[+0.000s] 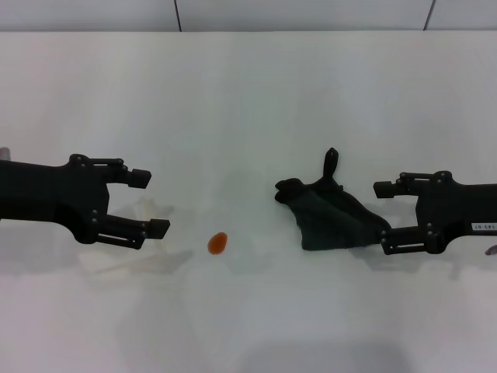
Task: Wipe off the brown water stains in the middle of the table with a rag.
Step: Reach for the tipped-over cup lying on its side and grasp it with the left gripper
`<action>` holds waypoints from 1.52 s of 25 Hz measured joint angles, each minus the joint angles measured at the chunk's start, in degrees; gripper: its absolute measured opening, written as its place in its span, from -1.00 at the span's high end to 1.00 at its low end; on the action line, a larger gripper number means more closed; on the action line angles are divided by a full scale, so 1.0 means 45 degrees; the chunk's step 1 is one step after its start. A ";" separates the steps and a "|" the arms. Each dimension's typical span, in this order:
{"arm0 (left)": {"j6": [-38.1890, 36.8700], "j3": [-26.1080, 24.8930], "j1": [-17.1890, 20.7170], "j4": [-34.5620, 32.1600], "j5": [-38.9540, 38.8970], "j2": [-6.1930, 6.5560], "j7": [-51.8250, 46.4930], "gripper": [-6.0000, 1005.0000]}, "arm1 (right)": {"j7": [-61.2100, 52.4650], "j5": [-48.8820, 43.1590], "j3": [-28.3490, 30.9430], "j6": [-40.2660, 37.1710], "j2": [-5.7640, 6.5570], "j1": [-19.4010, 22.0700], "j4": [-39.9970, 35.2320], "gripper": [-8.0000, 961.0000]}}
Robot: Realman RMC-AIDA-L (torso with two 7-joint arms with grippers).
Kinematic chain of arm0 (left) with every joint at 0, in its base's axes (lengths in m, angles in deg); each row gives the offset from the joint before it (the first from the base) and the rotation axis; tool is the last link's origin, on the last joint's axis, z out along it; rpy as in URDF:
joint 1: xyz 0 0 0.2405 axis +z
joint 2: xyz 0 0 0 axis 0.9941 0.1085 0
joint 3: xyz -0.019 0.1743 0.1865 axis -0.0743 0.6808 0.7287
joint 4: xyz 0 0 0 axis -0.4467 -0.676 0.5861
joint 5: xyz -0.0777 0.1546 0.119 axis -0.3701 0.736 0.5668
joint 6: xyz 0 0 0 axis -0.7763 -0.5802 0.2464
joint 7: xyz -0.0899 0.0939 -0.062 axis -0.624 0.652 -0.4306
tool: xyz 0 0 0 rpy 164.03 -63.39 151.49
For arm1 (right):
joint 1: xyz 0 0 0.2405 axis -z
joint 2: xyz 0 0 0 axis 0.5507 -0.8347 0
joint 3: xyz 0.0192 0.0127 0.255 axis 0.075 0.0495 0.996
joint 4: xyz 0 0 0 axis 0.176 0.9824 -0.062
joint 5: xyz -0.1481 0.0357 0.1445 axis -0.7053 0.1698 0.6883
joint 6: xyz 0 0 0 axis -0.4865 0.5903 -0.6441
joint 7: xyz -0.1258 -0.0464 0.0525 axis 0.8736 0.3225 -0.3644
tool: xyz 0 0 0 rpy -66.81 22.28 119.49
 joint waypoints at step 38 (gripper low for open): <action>0.0020 -0.0078 -0.1463 0.0299 0.3748 0.1042 -0.0740 -0.75 | -0.0097 0.0690 -0.0311 0.0040 -0.0020 0.0041 0.0325 -0.67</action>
